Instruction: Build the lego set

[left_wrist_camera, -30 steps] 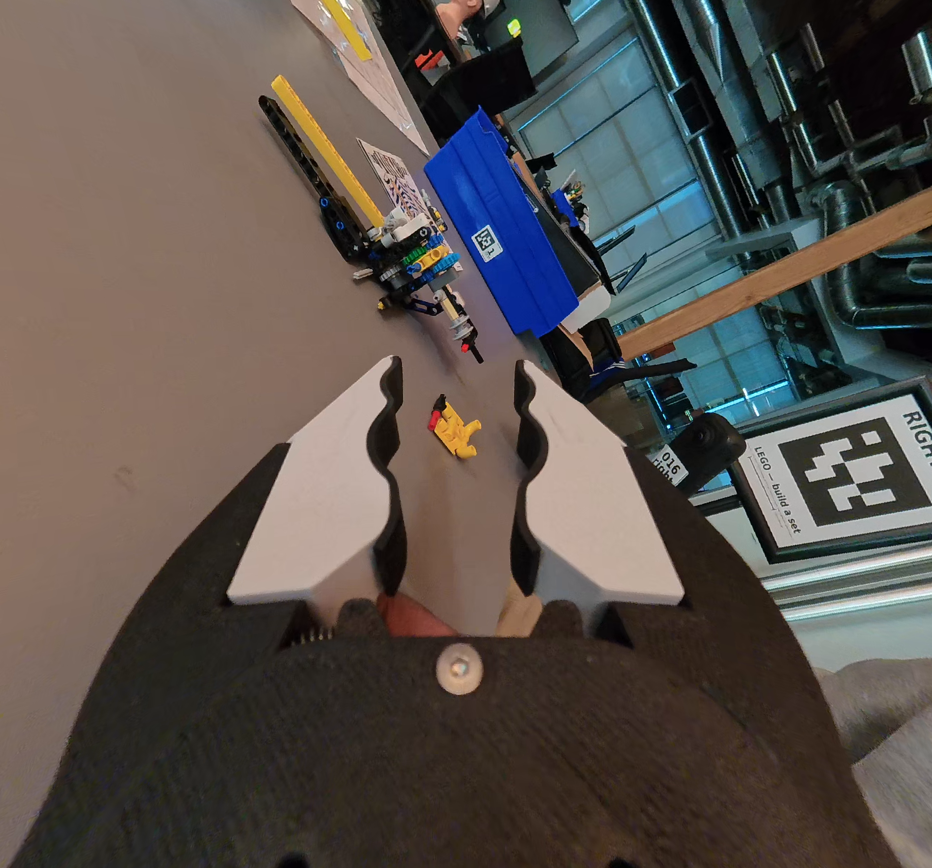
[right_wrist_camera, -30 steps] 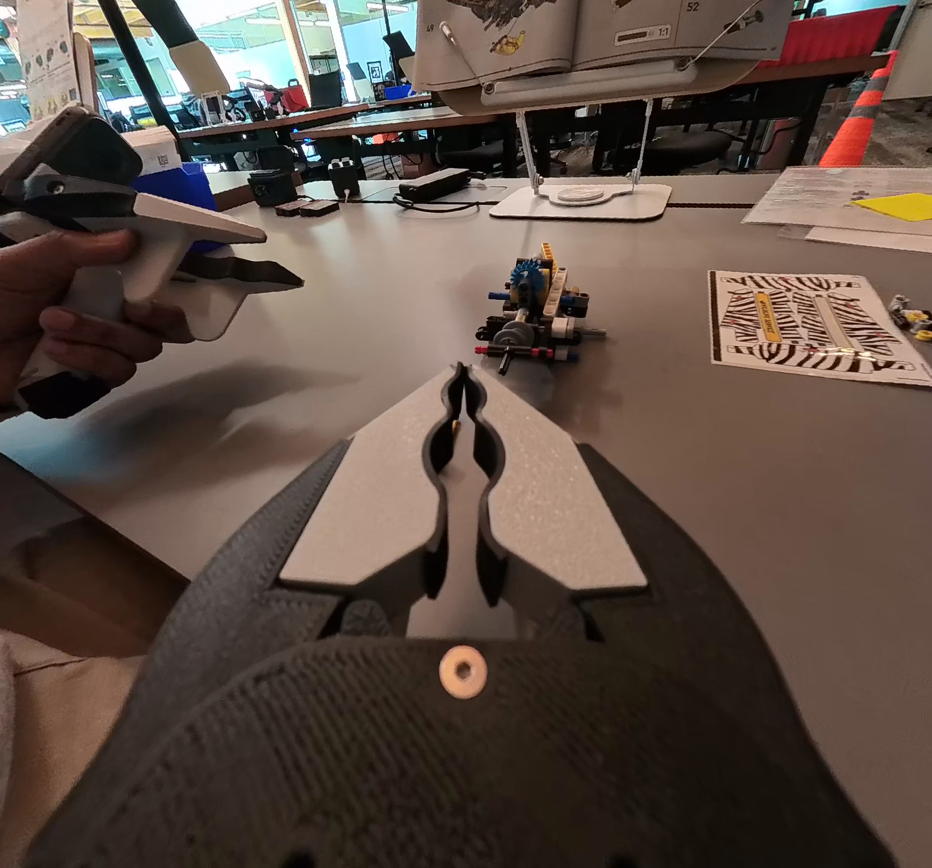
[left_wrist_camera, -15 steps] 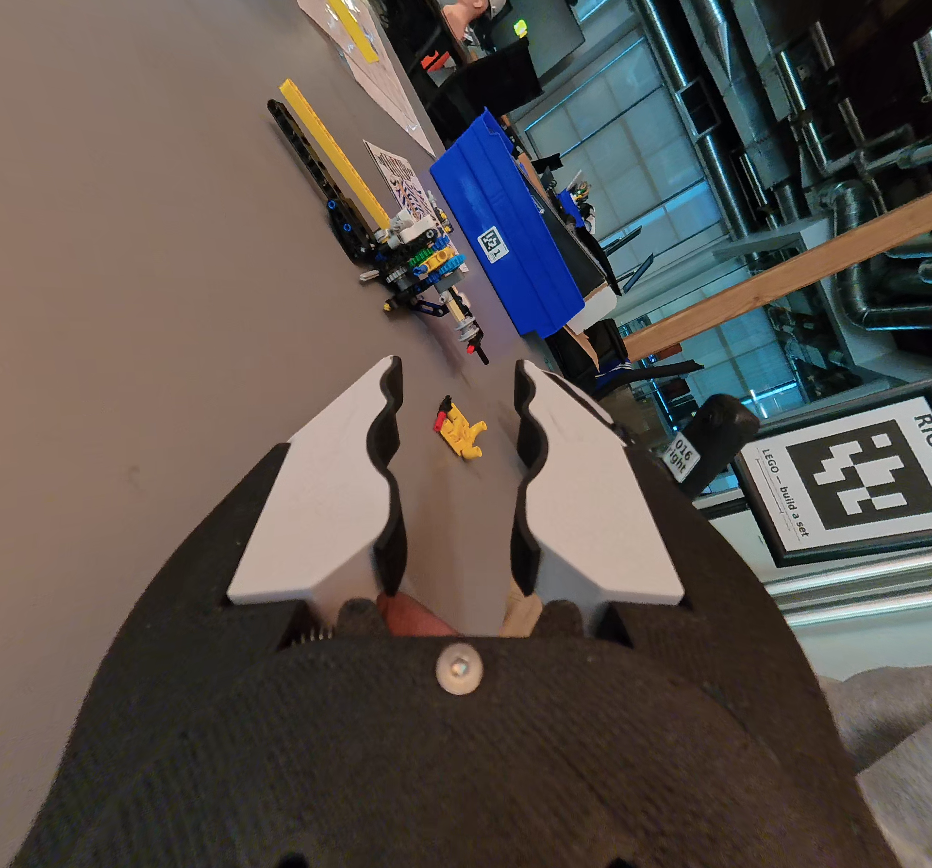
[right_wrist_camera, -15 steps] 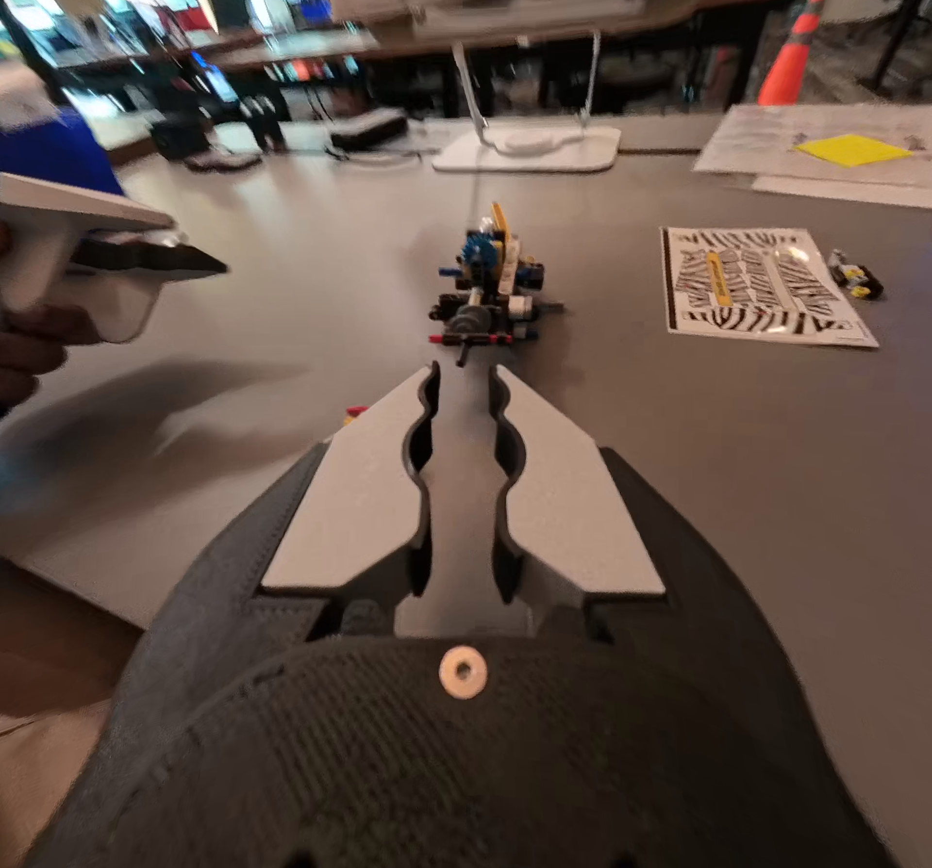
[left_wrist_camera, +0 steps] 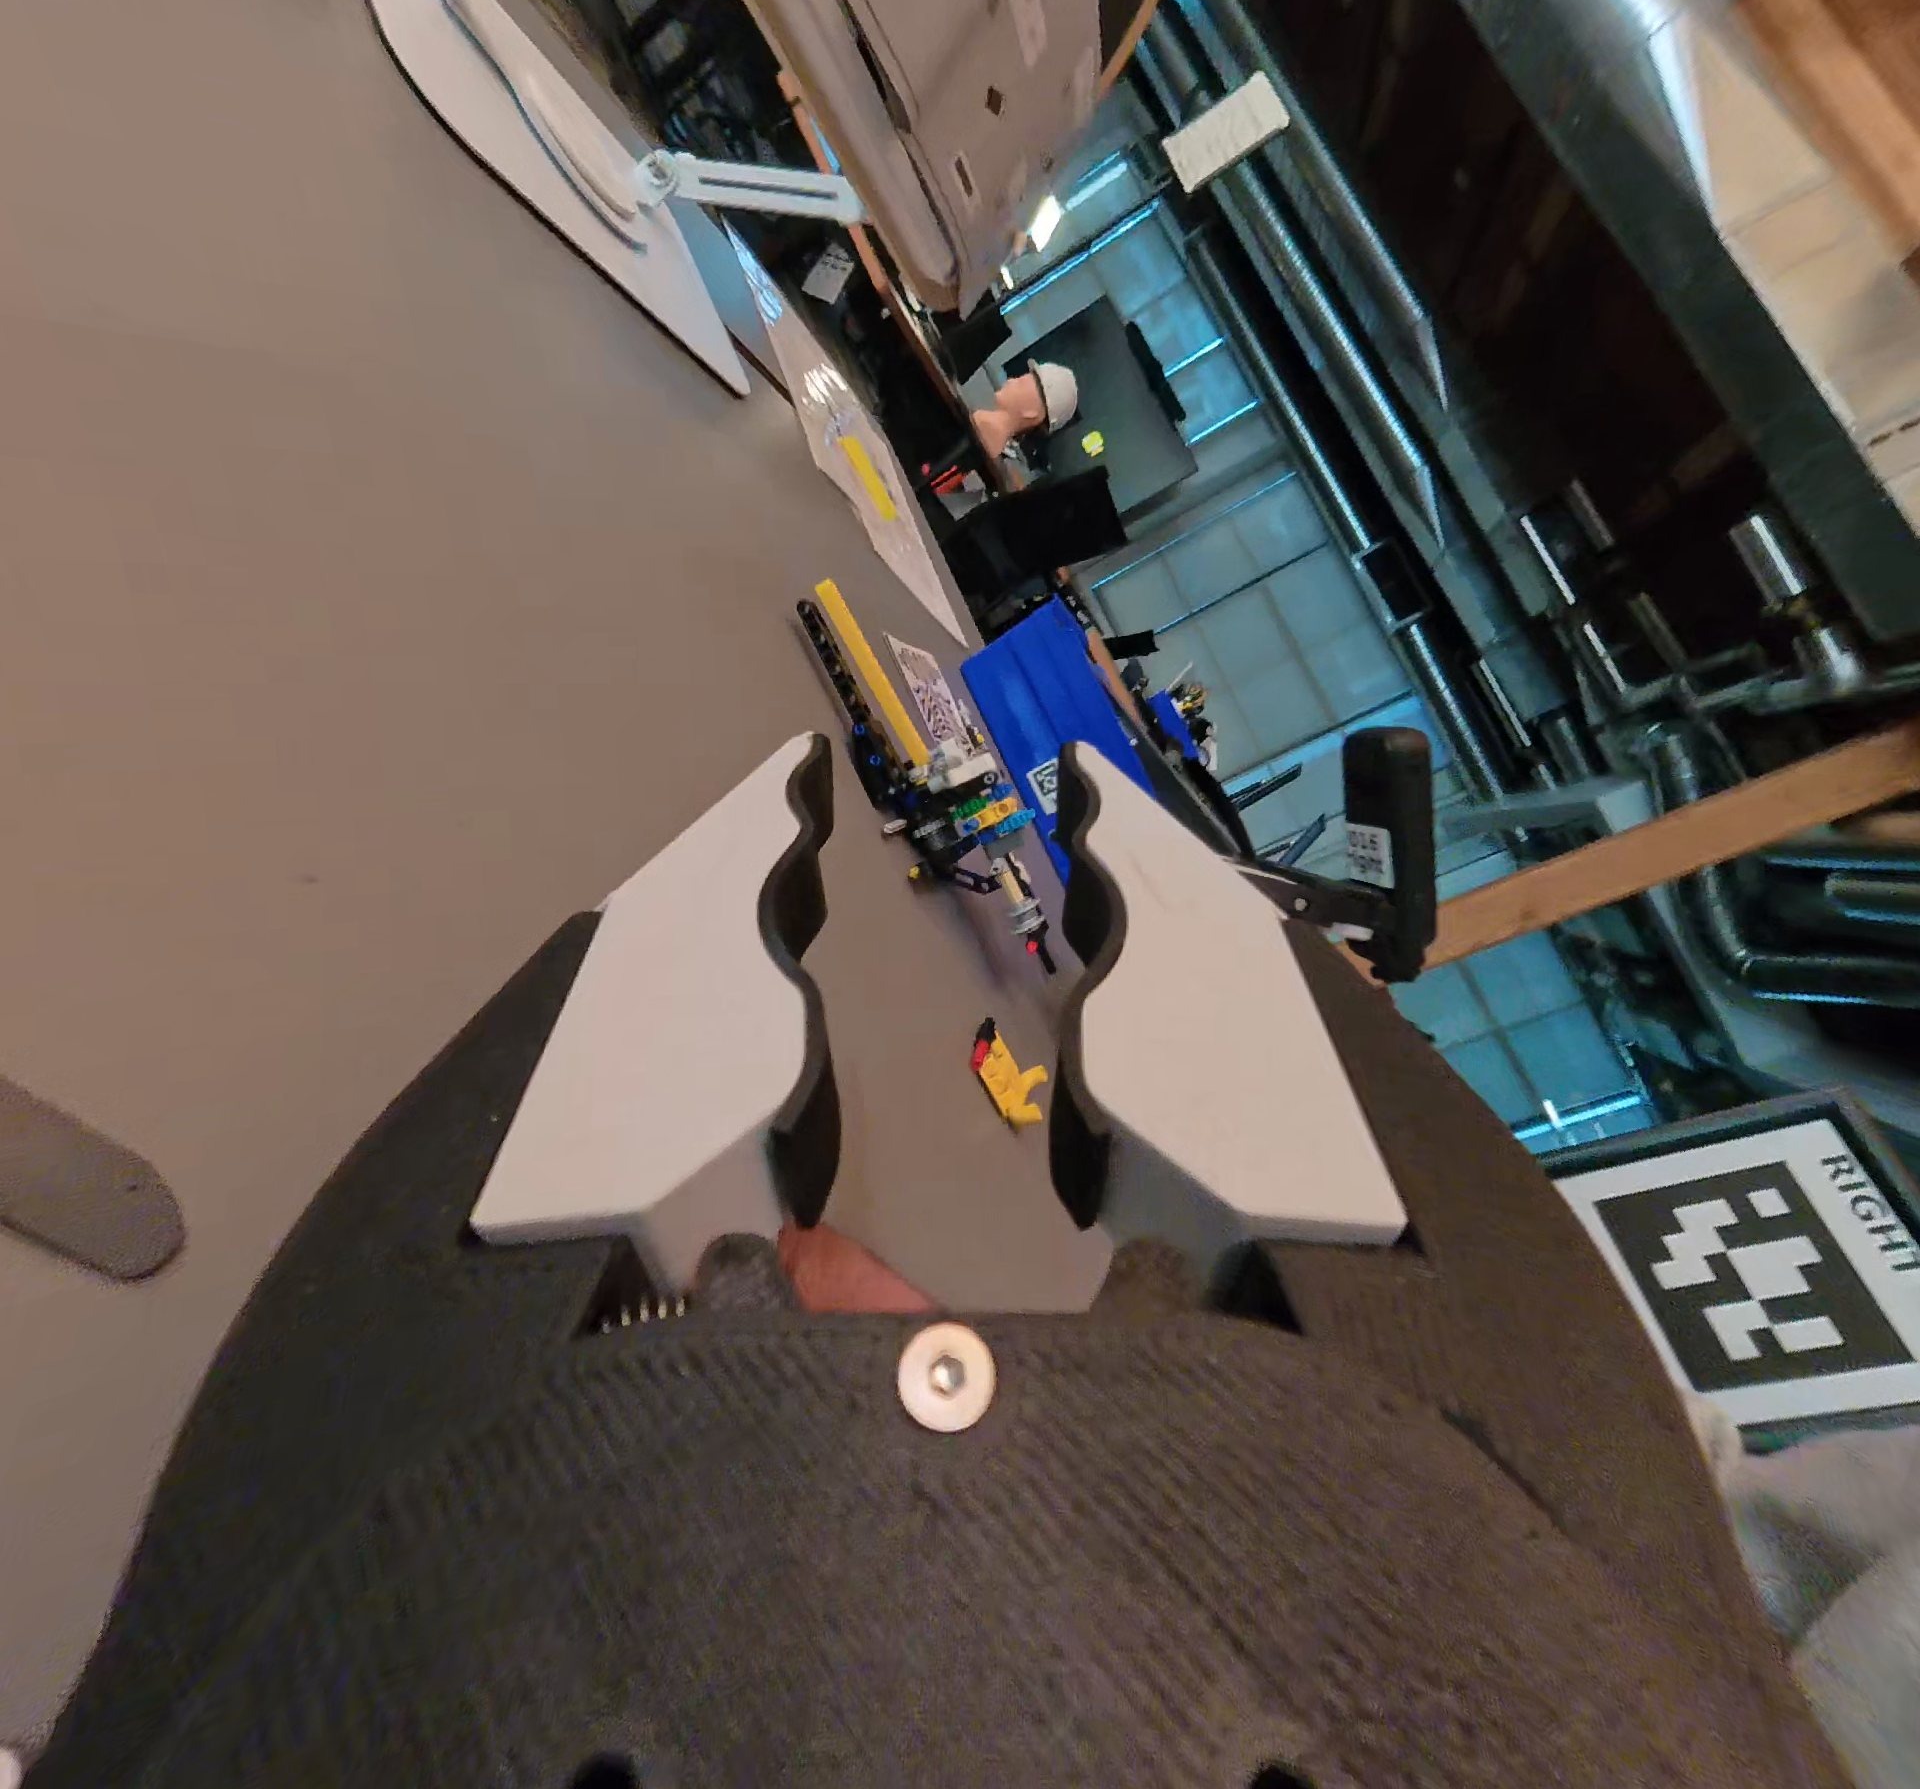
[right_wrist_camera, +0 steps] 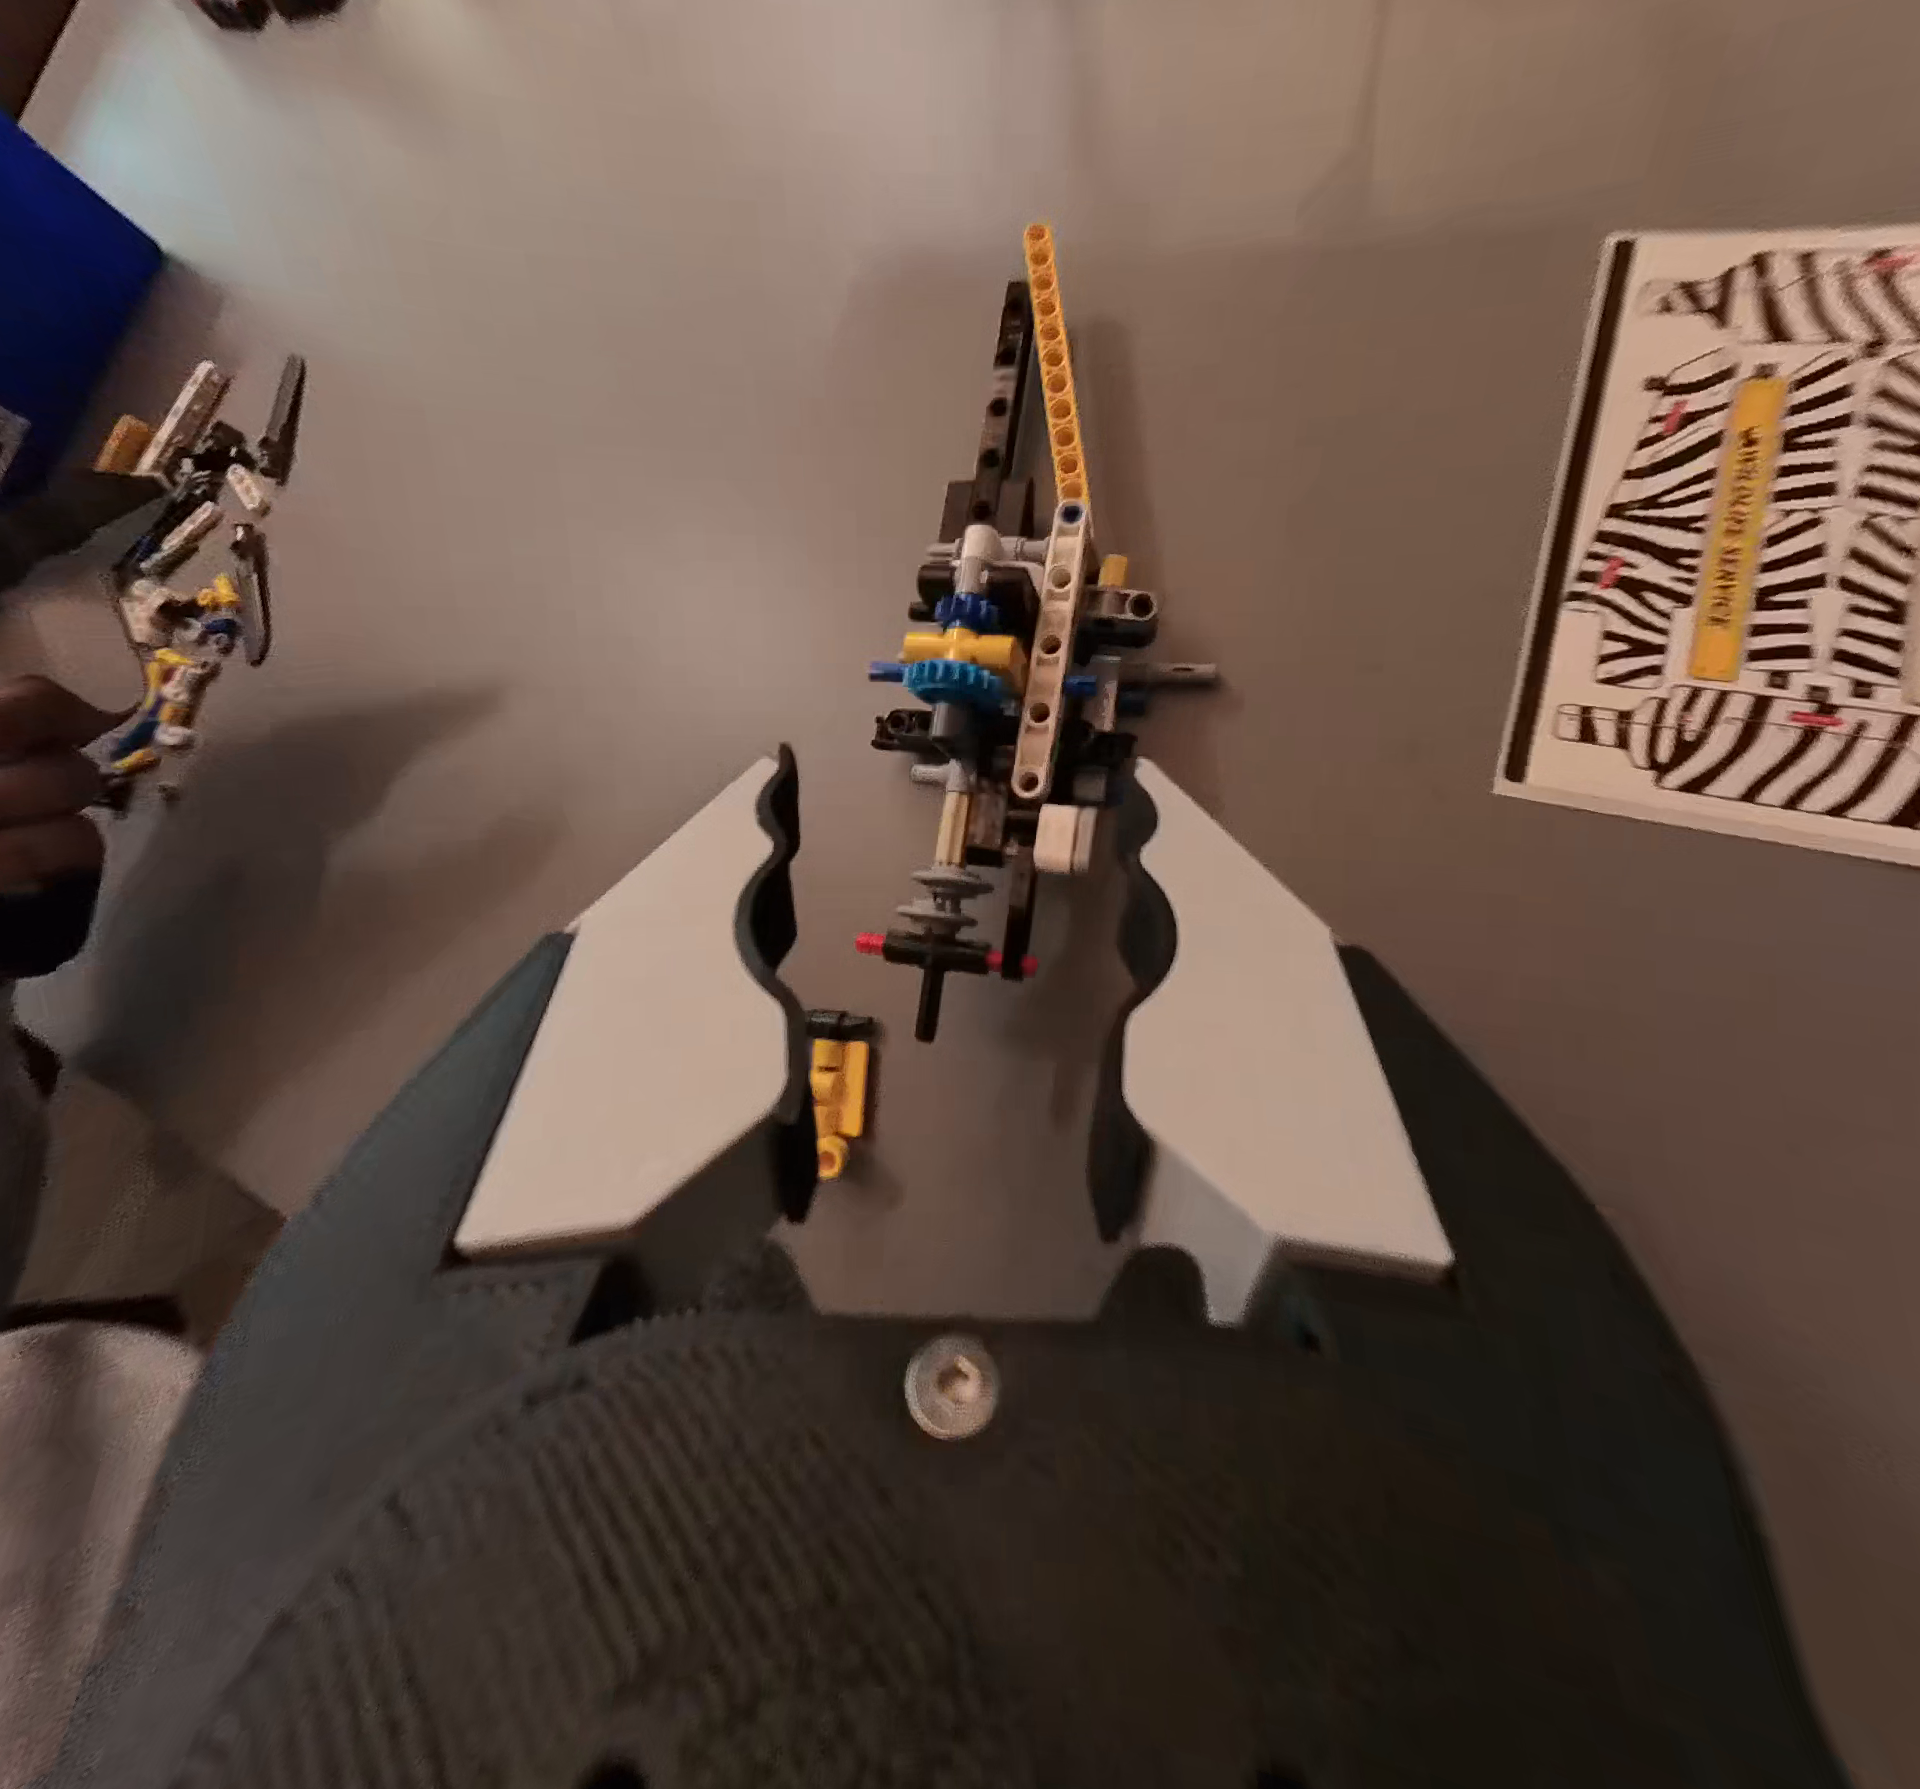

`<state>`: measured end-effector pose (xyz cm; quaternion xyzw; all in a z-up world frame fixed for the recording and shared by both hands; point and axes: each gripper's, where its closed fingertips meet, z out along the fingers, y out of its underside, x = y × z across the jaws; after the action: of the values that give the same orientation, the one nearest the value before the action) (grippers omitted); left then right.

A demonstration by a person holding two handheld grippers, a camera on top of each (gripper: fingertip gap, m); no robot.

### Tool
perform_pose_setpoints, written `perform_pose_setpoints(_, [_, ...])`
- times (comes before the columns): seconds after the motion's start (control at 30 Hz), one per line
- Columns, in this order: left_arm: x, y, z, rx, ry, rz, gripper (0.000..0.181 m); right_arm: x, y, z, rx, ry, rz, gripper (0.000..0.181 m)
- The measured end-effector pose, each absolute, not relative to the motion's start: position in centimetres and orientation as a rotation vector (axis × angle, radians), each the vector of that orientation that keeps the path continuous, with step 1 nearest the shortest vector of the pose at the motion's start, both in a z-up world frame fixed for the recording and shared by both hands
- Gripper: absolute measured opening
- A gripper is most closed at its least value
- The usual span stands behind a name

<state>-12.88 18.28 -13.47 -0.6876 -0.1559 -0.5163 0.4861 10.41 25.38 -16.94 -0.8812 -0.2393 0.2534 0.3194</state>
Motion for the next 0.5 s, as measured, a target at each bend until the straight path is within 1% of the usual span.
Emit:
perform_pose_setpoints(0.1, [-13.4,18.2,-13.0,-1.644,-0.392,-1.286,0.041,10.2,25.8,-17.4,-2.398,-0.679,0.672,0.052])
perform_pose_setpoints(0.2, [-13.5,18.1,-12.7,-1.622,-0.407,-1.316,0.041,10.1,25.7,-18.3,-2.465,-0.784,0.577,0.047])
perform_pose_setpoints(0.5, [-14.7,17.9,-12.0,-1.546,-0.480,-1.397,0.042,10.5,25.5,-20.4,-2.565,-1.041,0.215,0.048])
